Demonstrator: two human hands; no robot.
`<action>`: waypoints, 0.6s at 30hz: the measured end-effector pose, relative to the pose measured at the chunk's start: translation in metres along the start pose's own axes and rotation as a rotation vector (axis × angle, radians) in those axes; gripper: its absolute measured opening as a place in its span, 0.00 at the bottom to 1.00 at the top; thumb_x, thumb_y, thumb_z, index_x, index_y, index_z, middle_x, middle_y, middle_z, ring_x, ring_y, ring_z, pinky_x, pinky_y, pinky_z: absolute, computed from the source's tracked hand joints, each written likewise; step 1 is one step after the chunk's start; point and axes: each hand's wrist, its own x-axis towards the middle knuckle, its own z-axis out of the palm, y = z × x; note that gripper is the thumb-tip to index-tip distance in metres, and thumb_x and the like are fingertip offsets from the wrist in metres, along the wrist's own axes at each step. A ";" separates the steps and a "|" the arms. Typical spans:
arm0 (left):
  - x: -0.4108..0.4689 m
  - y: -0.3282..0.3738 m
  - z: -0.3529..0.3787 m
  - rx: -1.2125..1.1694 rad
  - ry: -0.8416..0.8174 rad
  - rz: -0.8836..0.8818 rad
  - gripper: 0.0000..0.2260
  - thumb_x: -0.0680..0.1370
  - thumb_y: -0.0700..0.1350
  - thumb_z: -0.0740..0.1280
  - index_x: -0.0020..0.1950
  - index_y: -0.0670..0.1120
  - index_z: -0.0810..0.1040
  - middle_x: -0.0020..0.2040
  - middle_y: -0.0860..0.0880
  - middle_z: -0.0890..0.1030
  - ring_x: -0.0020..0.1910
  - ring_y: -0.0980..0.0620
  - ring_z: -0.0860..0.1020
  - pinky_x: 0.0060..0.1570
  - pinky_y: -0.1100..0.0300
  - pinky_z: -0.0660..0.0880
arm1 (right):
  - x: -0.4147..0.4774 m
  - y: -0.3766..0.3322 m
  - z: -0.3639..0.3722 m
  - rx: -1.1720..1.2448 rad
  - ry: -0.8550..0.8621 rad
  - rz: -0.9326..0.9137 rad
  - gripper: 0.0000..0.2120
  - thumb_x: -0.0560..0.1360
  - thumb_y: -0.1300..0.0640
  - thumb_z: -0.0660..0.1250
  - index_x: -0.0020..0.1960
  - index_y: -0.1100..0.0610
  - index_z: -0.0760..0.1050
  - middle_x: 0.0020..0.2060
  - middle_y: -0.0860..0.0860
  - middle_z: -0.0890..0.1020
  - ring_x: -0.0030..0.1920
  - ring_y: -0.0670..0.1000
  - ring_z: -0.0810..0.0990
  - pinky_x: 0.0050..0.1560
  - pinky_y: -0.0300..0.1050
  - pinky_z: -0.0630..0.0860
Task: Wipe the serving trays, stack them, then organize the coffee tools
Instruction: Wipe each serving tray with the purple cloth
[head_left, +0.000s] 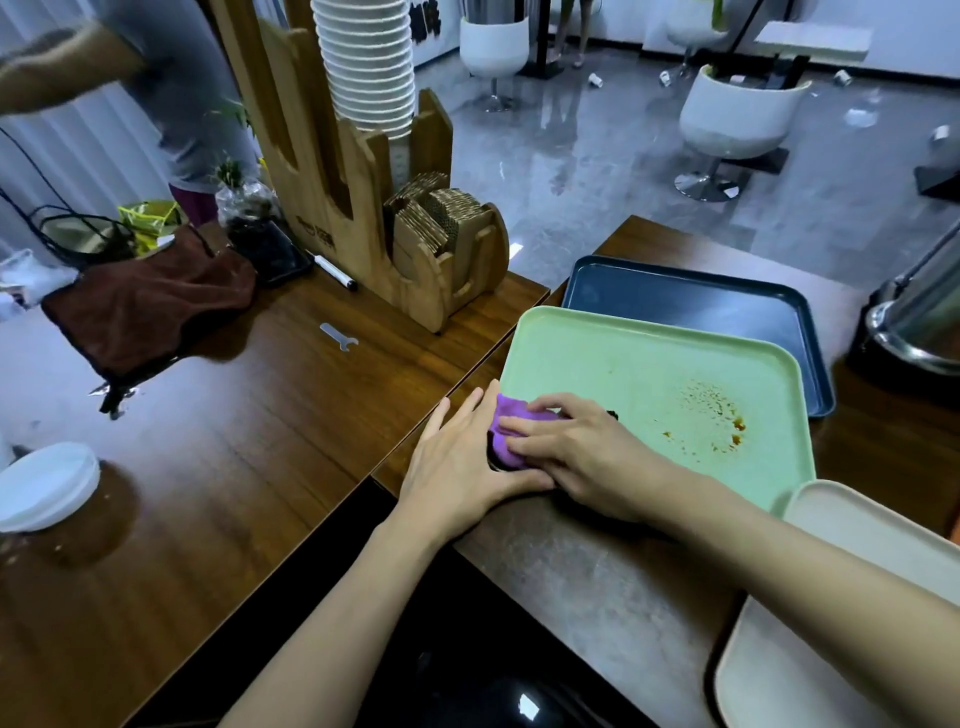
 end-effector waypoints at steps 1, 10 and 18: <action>0.000 0.001 0.000 0.001 -0.006 0.000 0.51 0.69 0.74 0.68 0.84 0.53 0.51 0.83 0.58 0.55 0.80 0.60 0.49 0.79 0.57 0.43 | -0.001 -0.001 0.000 -0.002 0.004 0.002 0.15 0.82 0.49 0.58 0.62 0.49 0.80 0.67 0.43 0.79 0.65 0.55 0.76 0.69 0.50 0.68; 0.002 -0.007 0.005 0.043 -0.012 0.017 0.54 0.68 0.77 0.65 0.84 0.54 0.47 0.83 0.56 0.55 0.81 0.60 0.48 0.80 0.57 0.42 | 0.028 0.043 -0.013 -0.194 -0.062 0.327 0.27 0.77 0.48 0.46 0.71 0.45 0.72 0.72 0.43 0.74 0.65 0.59 0.76 0.60 0.59 0.75; 0.002 -0.008 0.006 0.054 -0.001 0.033 0.53 0.68 0.77 0.64 0.84 0.51 0.50 0.83 0.56 0.54 0.80 0.61 0.48 0.80 0.56 0.43 | 0.011 0.011 -0.013 -0.113 -0.063 0.137 0.14 0.79 0.56 0.64 0.63 0.48 0.79 0.69 0.46 0.77 0.65 0.55 0.77 0.67 0.53 0.72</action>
